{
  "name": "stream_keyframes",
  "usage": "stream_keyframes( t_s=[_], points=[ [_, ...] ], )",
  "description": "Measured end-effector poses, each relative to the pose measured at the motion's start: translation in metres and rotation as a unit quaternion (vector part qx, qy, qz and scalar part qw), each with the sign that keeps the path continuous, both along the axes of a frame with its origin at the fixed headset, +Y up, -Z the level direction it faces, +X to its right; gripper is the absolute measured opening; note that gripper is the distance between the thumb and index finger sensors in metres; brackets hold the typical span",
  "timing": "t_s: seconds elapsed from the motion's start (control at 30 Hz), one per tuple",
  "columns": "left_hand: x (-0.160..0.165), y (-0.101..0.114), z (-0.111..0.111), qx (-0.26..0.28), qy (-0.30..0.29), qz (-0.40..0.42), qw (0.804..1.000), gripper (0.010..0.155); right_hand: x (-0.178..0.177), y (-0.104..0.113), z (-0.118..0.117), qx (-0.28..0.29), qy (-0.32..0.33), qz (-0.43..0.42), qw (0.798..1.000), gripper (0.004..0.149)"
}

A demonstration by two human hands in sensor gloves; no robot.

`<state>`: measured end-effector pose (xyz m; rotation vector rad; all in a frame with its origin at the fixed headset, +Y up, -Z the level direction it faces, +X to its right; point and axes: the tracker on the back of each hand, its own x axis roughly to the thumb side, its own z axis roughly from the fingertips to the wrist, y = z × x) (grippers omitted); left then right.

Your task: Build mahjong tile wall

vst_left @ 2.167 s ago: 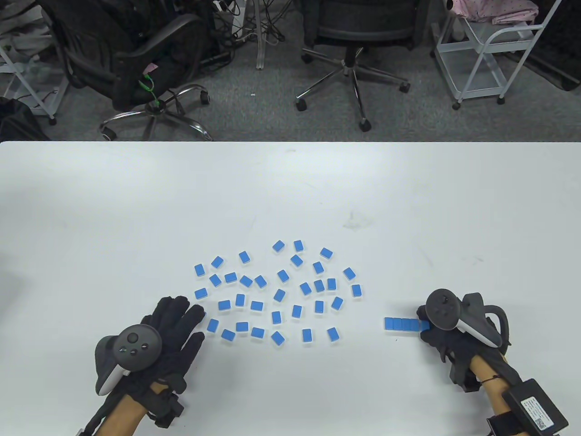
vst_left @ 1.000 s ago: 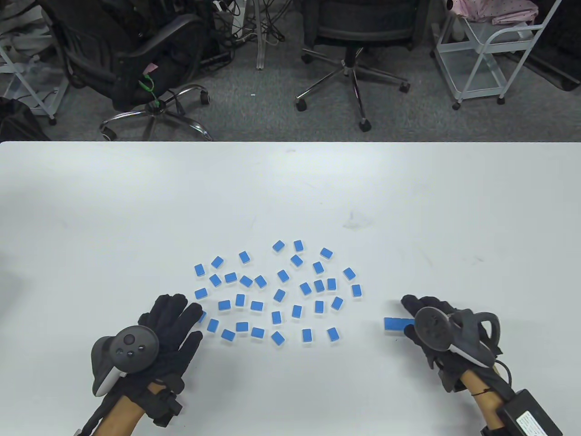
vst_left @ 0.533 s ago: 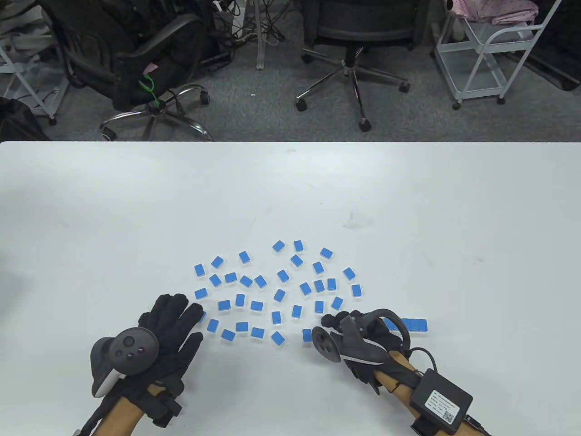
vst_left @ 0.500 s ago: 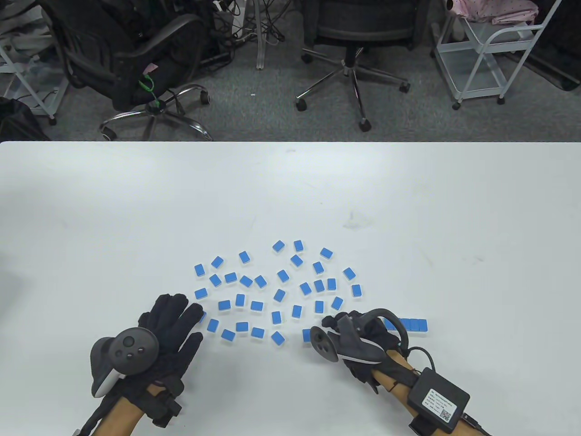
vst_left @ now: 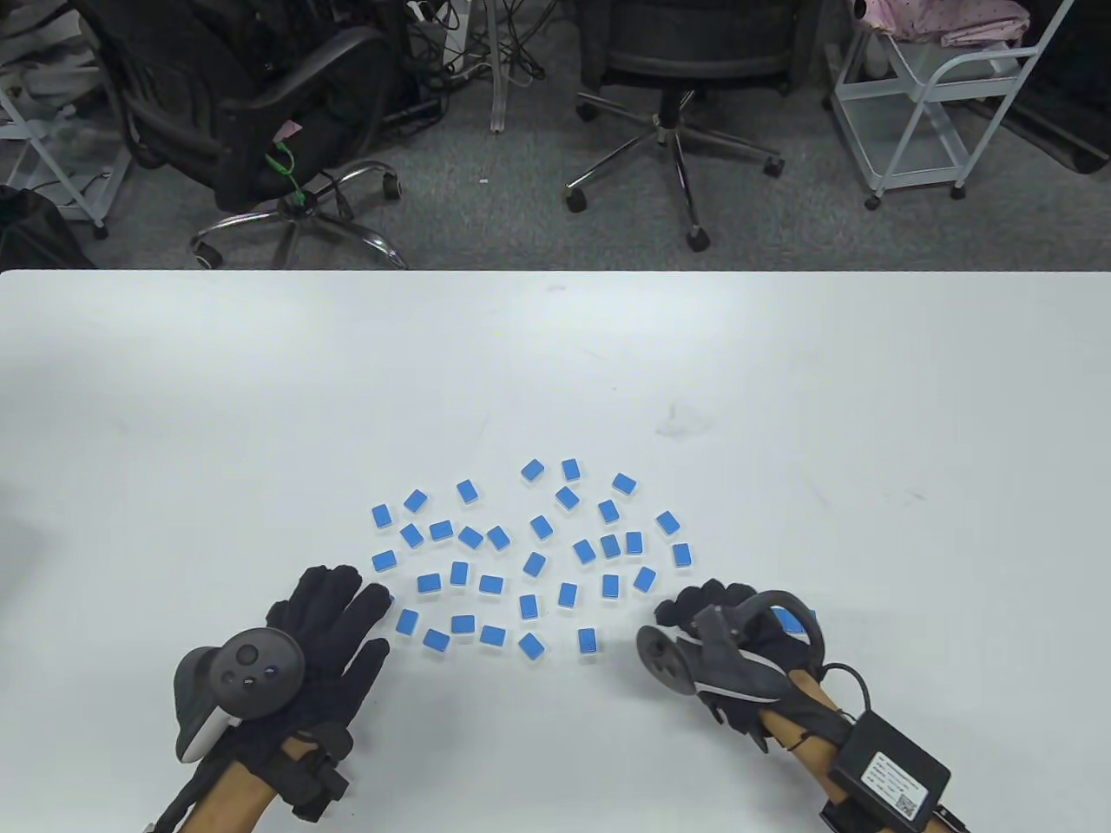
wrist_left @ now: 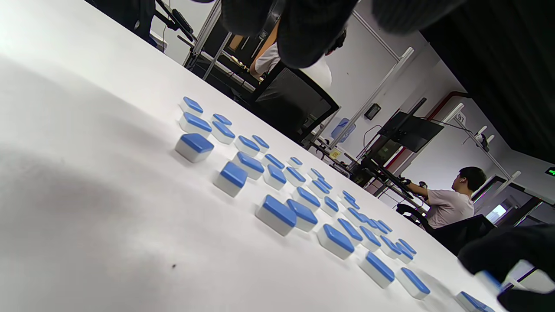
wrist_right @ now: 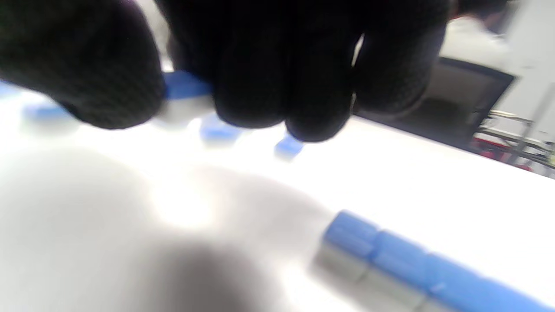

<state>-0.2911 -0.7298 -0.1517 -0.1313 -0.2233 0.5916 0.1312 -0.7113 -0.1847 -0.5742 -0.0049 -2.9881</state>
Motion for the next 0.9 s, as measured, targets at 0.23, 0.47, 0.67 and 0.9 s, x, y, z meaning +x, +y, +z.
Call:
stream_keyframes(
  t_s=[0.23, 0.47, 0.67, 0.9],
  points=[
    [-0.001, -0.002, 0.0, -0.008, 0.003, 0.0, 1.0, 0.067, 0.067, -0.002, -0.014, -0.048, -0.112, -0.045, 0.992, 0.056],
    [0.0, -0.003, 0.001, -0.01, 0.007, -0.003, 1.0, 0.066, 0.055, -0.022, -0.017, -0.063, -0.102, 0.041, 0.992, 0.056],
    [0.0, -0.004, 0.001, -0.014, 0.004, -0.004, 1.0, 0.067, 0.055, -0.026, -0.018, -0.071, -0.097, 0.041, 0.992, 0.057],
    [-0.001, -0.003, 0.001, -0.014, 0.003, -0.004, 1.0, 0.067, 0.054, -0.028, -0.019, -0.074, -0.097, 0.036, 0.992, 0.057]
  ],
)
